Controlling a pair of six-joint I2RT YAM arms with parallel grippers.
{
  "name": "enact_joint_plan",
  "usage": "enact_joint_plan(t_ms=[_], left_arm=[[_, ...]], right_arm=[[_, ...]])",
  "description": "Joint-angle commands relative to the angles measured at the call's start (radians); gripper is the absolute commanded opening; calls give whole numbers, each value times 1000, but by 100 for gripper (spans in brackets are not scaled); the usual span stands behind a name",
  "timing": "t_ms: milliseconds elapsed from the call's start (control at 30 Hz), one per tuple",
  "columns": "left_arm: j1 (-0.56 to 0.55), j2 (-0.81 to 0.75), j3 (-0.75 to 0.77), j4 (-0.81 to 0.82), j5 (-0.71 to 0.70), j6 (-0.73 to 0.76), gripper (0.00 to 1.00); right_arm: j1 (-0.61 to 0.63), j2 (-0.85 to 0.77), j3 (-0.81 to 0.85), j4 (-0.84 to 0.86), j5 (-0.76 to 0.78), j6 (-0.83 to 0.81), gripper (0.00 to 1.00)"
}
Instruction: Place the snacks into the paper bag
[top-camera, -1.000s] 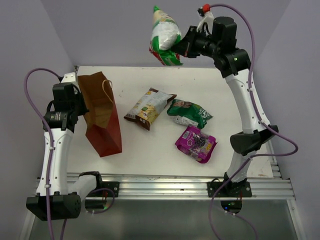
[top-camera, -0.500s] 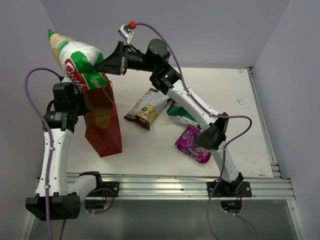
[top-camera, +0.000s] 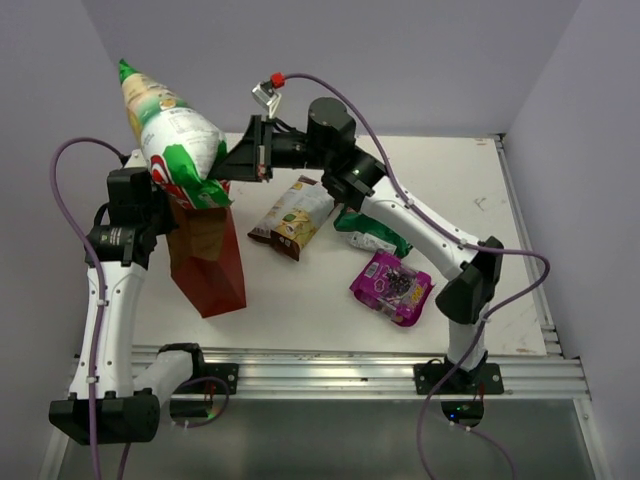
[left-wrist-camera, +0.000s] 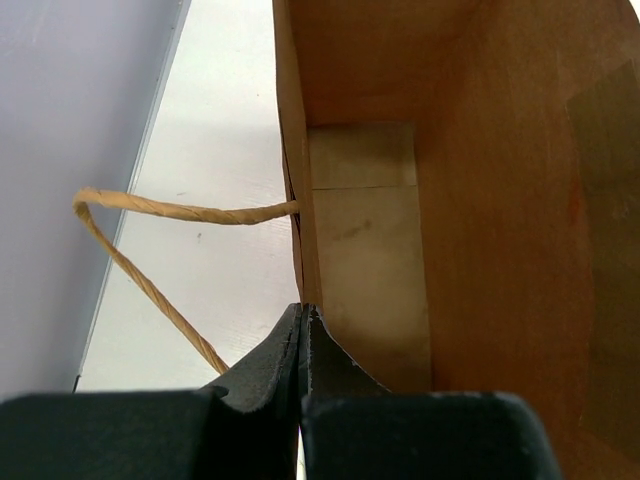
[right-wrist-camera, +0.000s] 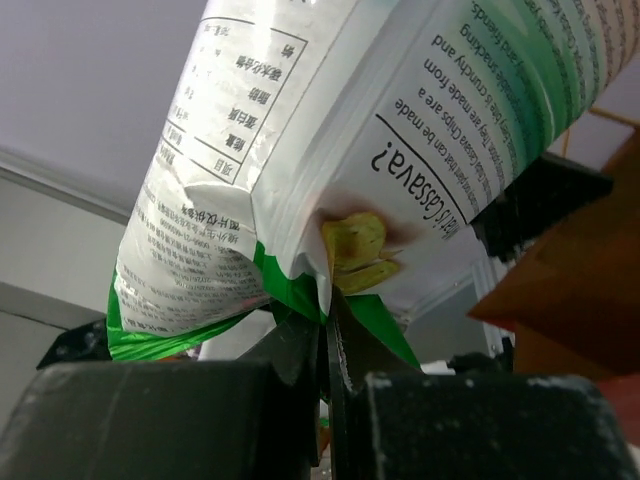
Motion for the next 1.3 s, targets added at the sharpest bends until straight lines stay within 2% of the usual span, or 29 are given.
enact_joint_plan(t_ms=[0,167,333,533,667,700,733,767,800,833,900,1033,1267], left_arm=[[-12,-5,56,29,-28,24,0],[-19,-12,48,27,-37,26,0],[-26,-23,52,21,-53,26,0],[-27,-37,41,19,-53,29,0],[-29,-40,36,19,-50,29,0],[-29,-42,33,21,-48,29,0],[-29,-43,33,19,-48,29,0],[-30,-43,29,21,-48,30,0],[-29,-43,25,21,-48,32,0],[-29,-46,22,21,-48,32,0],[-32,-45,13,23,-50,33,0],[-35,-39,4,29,-53,38,0],[-35,-40,-4,29,-59,40,0]], right_arm=[[27,-99,-133,-122,-32,-87,0],[27,-136,-236,-235,4,-159,0],[27,-121,-273,-279,28,-159,0],[28,-57,-182,-318,77,-166,0],[27,41,12,-350,113,-161,0],[27,87,58,-388,114,-166,17],[27,110,104,-411,117,-187,27],[28,127,191,-431,123,-201,50],[28,149,230,-471,128,-215,62],[27,152,264,-488,132,-247,68],[27,147,333,-532,155,-282,75],[24,65,338,-586,192,-354,80],[23,-27,192,-666,214,-443,84]])
